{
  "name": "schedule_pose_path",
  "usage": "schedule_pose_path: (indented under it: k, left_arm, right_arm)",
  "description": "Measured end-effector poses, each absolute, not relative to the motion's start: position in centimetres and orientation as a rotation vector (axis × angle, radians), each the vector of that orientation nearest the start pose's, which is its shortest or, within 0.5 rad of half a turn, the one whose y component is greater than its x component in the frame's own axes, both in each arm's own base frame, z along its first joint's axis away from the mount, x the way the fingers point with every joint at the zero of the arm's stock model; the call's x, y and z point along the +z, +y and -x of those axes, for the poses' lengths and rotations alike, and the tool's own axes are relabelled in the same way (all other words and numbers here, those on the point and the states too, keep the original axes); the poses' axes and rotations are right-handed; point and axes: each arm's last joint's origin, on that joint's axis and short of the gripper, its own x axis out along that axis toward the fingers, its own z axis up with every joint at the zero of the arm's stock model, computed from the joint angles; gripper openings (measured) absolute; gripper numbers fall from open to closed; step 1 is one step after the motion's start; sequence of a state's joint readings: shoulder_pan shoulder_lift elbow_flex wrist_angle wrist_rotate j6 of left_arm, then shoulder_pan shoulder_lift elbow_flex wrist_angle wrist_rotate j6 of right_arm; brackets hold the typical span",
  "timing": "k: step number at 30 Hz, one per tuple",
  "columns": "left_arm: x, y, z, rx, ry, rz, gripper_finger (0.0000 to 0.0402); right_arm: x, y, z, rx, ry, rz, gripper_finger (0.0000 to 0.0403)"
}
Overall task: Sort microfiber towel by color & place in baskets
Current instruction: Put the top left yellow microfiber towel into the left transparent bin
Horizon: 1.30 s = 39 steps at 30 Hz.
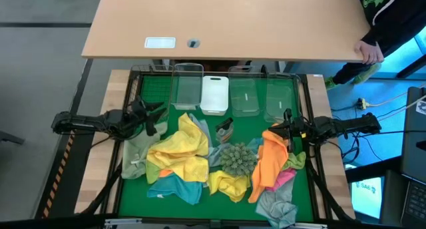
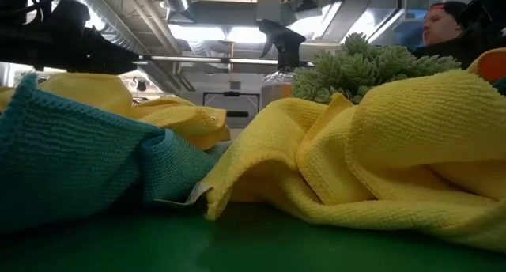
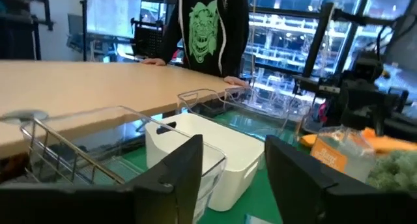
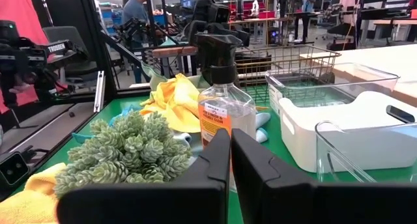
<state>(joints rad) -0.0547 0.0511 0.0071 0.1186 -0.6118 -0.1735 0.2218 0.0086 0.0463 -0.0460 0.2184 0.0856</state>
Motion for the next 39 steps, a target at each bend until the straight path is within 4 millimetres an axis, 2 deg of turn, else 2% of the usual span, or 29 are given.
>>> schedule_pose_path:
  k: [3, 9, 12, 19, 28, 39]
  left_arm:
    - [17.4, 1.1, -9.6, 0.529, -0.149, 0.270, 0.0178]
    - [18.1, 0.5, -9.9, 0.290, -0.208, 0.390, 0.0178]
    - [18.2, 0.2, -10.3, 0.239, -0.200, 0.382, 0.0178]
    - [18.6, -0.3, -11.5, 0.236, -0.132, 0.320, 0.0177]
    - [21.4, -1.3, -14.7, 0.214, 0.017, 0.159, 0.0177]
    - [19.6, -3.4, -19.1, 0.143, 0.265, 0.090, 0.0177]
  right_arm:
    - [17.4, 1.5, -9.4, 0.003, 0.009, -0.084, 0.0017]
    - [17.4, 1.5, -9.4, 0.002, 0.008, -0.083, 0.0017]
    - [17.4, 1.5, -9.4, 0.002, 0.008, -0.084, 0.0017]
    - [17.4, 1.5, -9.4, 0.002, 0.008, -0.084, 0.0017]
    - [17.4, 1.5, -9.4, 0.001, 0.008, -0.084, 0.0017]
    - [17.5, 1.5, -9.4, 0.001, 0.007, -0.084, 0.0017]
